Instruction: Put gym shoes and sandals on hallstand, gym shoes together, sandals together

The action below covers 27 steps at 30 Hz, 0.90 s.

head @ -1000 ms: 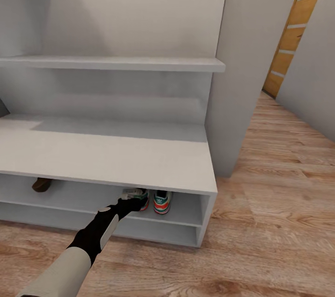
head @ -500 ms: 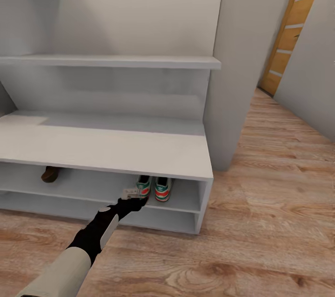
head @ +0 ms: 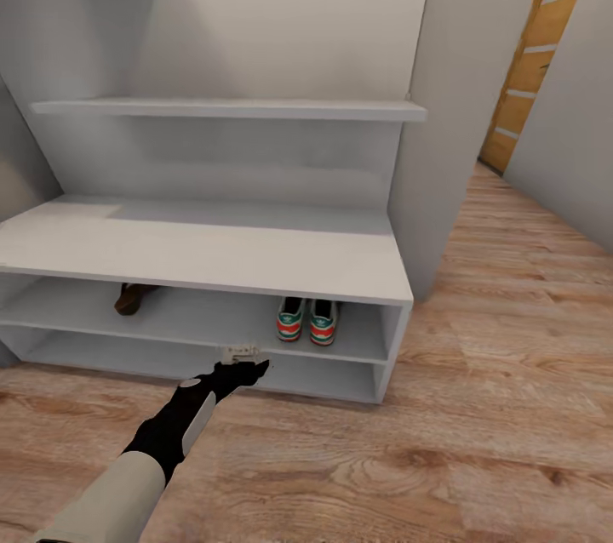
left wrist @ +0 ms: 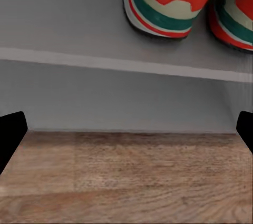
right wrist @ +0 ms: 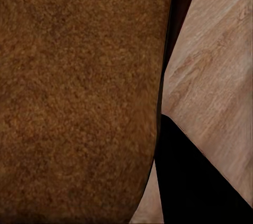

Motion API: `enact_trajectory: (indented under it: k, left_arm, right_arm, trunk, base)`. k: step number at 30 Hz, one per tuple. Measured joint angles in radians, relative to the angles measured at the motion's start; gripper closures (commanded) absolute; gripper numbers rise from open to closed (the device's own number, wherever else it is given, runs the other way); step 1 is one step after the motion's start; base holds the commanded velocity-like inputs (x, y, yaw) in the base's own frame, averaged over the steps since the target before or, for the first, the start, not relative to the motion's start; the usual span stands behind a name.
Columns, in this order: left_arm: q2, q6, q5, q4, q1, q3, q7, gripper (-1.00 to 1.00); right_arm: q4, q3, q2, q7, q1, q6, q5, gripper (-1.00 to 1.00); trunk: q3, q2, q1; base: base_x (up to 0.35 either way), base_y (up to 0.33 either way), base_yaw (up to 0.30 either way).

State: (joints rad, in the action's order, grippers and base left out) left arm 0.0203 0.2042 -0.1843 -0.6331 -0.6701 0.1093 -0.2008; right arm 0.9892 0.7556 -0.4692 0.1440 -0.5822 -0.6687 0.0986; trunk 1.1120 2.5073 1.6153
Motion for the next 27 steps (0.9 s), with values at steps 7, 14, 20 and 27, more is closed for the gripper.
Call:
enact_trajectory:
  k: [7, 14, 20, 27]
  left_arm:
    - [-0.050, -0.001, -0.002, -0.051, 0.000, -0.012, -0.002, -1.00]
    - [-0.065, 0.004, 0.000, -0.129, 0.000, -0.014, -0.002, -1.00]
    - [-0.068, 0.002, 0.000, -0.128, 0.002, -0.014, -0.002, -1.00]
    - [-0.067, 0.001, 0.000, -0.128, 0.002, -0.013, -0.002, -1.00]
  right_arm:
    - [0.000, 0.000, 0.000, 0.000, 0.000, 0.001, 0.000, 1.00]
    - [0.000, 0.001, 0.000, 0.000, 0.000, 0.006, 0.000, 1.00]
    - [0.002, 0.013, 0.000, 0.002, 0.000, 0.001, 0.001, 1.00]
    - [0.003, 0.021, 0.000, 0.002, 0.000, 0.001, 0.001, 1.00]
  trunk:
    - [0.000, 0.000, 0.000]
    - [0.000, 0.000, 0.000]
    - [0.000, 0.000, 0.000]
    - [0.000, 0.000, 0.000]
  base:
    - [-0.144, 0.292, 0.000]
    - [-0.143, 0.293, 0.000]
    - [-0.208, 0.269, 0.000]
    - [-0.184, 0.274, 0.000]
